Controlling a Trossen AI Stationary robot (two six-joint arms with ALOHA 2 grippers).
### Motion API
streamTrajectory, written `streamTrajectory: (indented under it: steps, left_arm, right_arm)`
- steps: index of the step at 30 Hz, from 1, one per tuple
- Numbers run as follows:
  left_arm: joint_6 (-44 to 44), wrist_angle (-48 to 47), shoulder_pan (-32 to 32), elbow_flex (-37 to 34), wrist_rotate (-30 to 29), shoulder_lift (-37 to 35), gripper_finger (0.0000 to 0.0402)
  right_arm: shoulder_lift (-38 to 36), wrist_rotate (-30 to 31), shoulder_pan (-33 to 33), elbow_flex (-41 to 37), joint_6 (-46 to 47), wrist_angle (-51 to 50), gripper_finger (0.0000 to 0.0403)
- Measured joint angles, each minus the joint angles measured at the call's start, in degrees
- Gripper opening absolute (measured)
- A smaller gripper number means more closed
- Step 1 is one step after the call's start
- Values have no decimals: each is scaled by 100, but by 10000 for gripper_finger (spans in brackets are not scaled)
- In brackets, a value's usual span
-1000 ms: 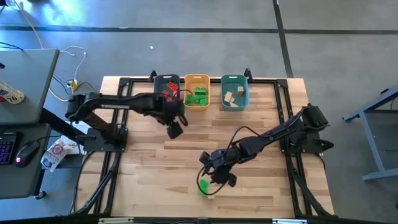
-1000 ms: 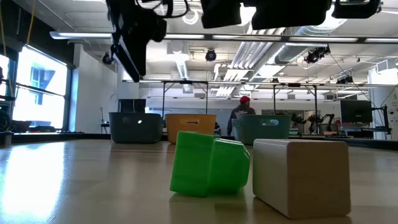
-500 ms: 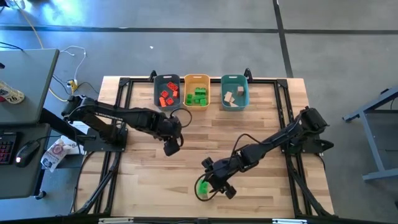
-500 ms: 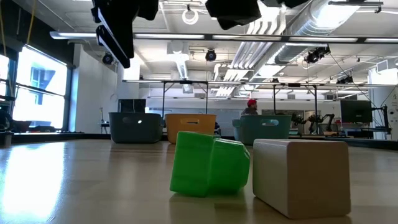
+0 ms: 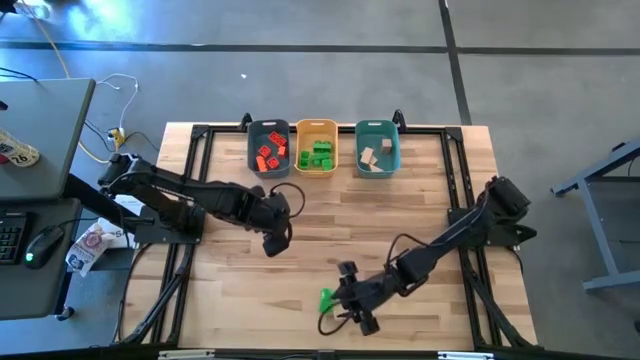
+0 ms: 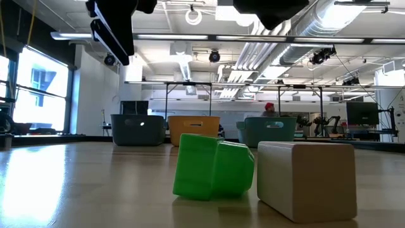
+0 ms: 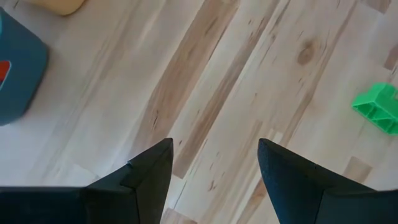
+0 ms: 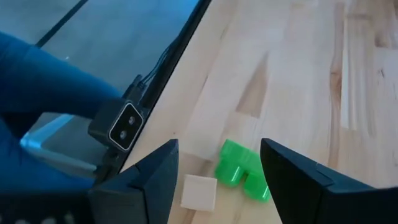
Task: Sort & place blocks by color
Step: Put the brown block into the green bin
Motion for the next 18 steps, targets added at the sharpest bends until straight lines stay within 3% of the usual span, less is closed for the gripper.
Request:
streamTrajectory:
  steps: [10, 18]
  left_arm:
    - [-252, 104, -293, -4, -57, 1, 219]
    - [-397, 162, -392, -4, -60, 1, 219]
  right_arm:
    - [320, 694, 421, 0, 752, 4, 213]
    - [693, 903, 532, 0, 1082, 20, 213]
